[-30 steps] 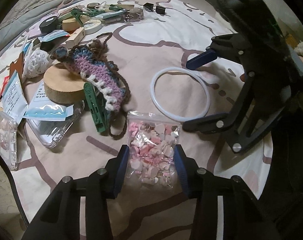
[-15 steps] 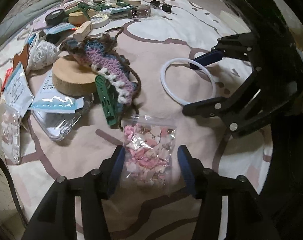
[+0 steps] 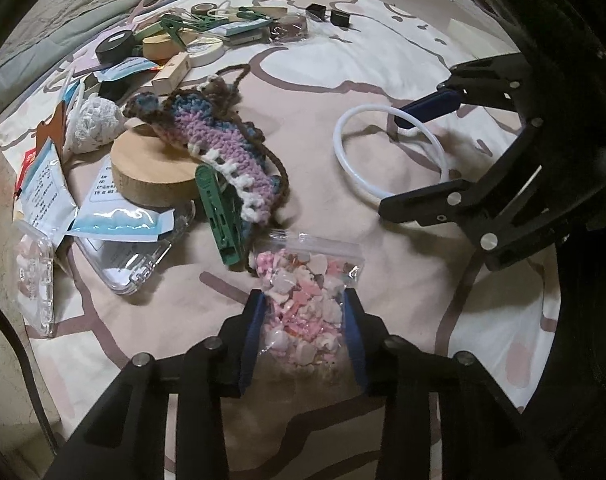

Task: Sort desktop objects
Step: 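Grasp the pink-piece bag with the left tool while the right tool grasps the white ring, then lift the pink-piece bag with the left tool while the right tool lifts the ring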

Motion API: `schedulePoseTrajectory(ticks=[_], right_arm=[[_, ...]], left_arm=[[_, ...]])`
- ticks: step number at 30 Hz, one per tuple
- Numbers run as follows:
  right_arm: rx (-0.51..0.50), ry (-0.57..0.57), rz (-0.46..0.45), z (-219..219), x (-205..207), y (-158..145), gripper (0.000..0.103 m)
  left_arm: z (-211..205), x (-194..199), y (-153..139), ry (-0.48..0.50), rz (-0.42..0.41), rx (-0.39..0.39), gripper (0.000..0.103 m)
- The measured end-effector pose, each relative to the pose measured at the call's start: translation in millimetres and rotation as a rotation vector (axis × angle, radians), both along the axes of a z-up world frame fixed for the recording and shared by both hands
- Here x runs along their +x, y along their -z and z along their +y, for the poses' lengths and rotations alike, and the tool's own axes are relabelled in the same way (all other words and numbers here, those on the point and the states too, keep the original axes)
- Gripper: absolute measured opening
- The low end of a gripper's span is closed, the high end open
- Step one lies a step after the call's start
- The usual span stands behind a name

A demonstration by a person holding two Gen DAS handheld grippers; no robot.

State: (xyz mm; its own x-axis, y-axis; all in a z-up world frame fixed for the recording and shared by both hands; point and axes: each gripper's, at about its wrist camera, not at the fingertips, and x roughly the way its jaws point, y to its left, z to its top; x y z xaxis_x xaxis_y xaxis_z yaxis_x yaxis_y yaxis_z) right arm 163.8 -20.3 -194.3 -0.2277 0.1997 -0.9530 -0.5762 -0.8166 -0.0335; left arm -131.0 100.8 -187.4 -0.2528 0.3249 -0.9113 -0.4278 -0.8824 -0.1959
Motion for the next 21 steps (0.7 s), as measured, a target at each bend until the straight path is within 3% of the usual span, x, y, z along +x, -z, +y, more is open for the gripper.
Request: schedulePoseTrajectory(ticks=[11, 21], right_arm=[[0.007, 0.006, 0.028, 5, 16, -13, 0.084], [0.021, 0.019, 0.074, 10, -2, -24, 0.084]], left_arm=[[-5, -4, -11, -0.033, 0.021, 0.031, 0.034], [-7, -4, -24, -0.037, 0.056, 0.046, 0.03]])
